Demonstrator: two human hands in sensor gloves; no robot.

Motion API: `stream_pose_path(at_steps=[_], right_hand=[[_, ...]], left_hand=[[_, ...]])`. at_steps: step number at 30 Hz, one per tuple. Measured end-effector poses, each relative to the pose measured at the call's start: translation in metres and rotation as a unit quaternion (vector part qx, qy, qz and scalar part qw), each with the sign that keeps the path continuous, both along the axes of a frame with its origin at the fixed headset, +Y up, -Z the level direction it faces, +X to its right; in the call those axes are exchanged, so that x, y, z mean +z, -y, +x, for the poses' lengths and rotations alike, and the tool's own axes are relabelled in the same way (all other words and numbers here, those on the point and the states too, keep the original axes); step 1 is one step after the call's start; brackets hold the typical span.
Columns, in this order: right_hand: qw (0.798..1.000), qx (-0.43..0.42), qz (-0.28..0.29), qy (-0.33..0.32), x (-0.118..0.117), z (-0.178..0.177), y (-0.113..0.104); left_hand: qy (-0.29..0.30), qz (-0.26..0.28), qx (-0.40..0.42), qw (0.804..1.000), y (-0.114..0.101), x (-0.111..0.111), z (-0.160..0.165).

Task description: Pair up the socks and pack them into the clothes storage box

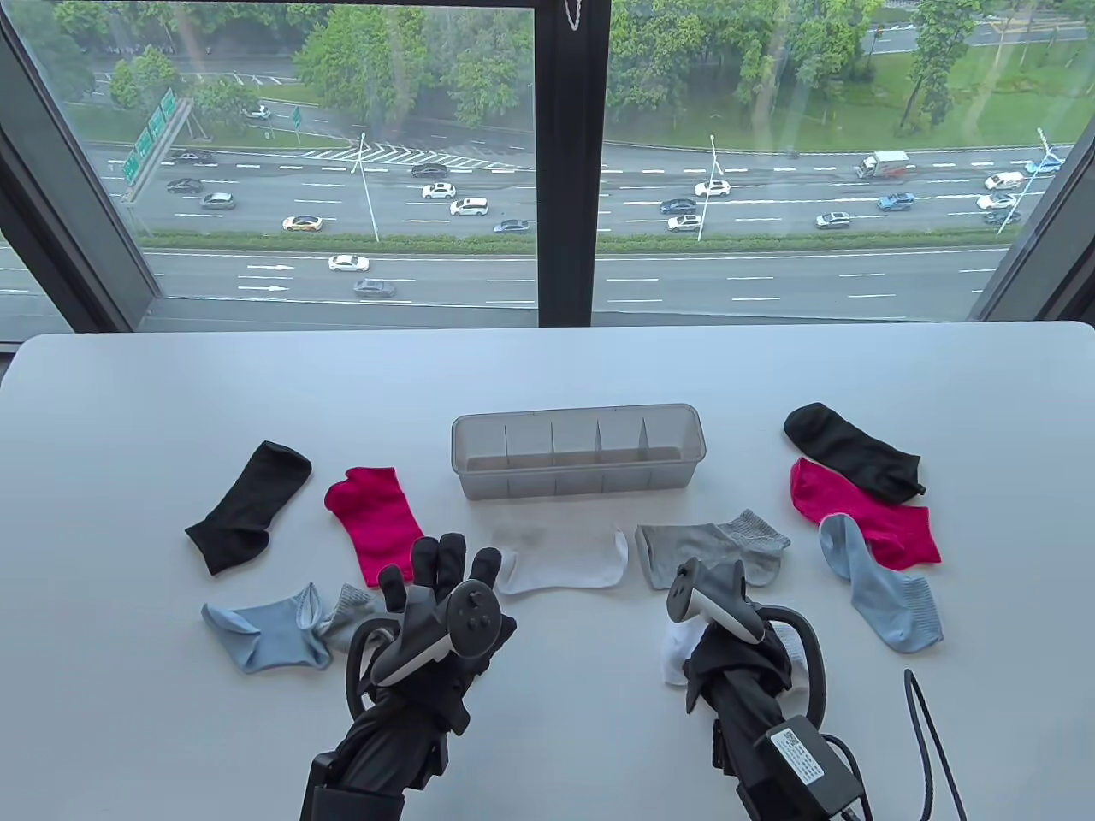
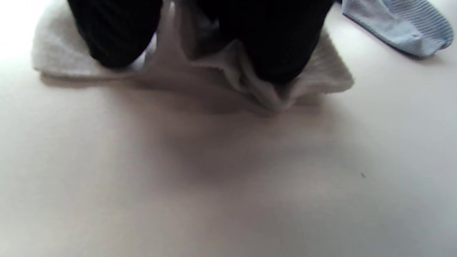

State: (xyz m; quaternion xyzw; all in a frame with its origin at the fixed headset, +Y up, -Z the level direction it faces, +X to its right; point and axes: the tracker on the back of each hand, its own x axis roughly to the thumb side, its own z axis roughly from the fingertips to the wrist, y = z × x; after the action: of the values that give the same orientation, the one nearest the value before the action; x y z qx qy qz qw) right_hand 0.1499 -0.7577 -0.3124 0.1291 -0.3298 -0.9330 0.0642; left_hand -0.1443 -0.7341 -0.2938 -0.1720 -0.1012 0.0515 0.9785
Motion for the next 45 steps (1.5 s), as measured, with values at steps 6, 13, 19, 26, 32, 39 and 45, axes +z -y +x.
stream_pose_path(at_steps=[6, 13, 19, 26, 32, 39, 45], right_hand=[[0.988, -0.089, 0.122, -0.024, 0.003, -0.006, -0.013], [0.876, -0.375, 0.269, -0.140, 0.019, -0.055, -0.052], [0.835, -0.434, 0.294, -0.166, 0.031, -0.074, -0.049], [0.800, -0.537, 0.209, -0.167, 0.022, -0.058, -0.046], [0.766, -0.620, 0.121, -0.118, 0.013, -0.042, -0.030], [0.780, -0.571, 0.243, -0.075, 0.014, -0.040, -0.040], [0.771, -0.586, 0.235, -0.079, 0.015, -0.038, -0.045]], left_hand=[[0.039, -0.005, 0.076, 0.996, -0.004, 0.003, 0.010], [0.049, -0.120, 0.350, 0.928, -0.001, 0.006, 0.031], [0.024, -0.185, 0.490, 0.852, 0.010, 0.005, 0.036], [-0.033, -0.111, 0.545, 0.831, 0.000, 0.003, 0.024], [0.020, -0.063, 0.580, 0.812, -0.009, 0.009, 0.026], [-0.016, 0.029, 0.472, 0.881, -0.019, 0.012, 0.023], [-0.048, 0.023, 0.462, 0.885, -0.018, 0.010, 0.019]])
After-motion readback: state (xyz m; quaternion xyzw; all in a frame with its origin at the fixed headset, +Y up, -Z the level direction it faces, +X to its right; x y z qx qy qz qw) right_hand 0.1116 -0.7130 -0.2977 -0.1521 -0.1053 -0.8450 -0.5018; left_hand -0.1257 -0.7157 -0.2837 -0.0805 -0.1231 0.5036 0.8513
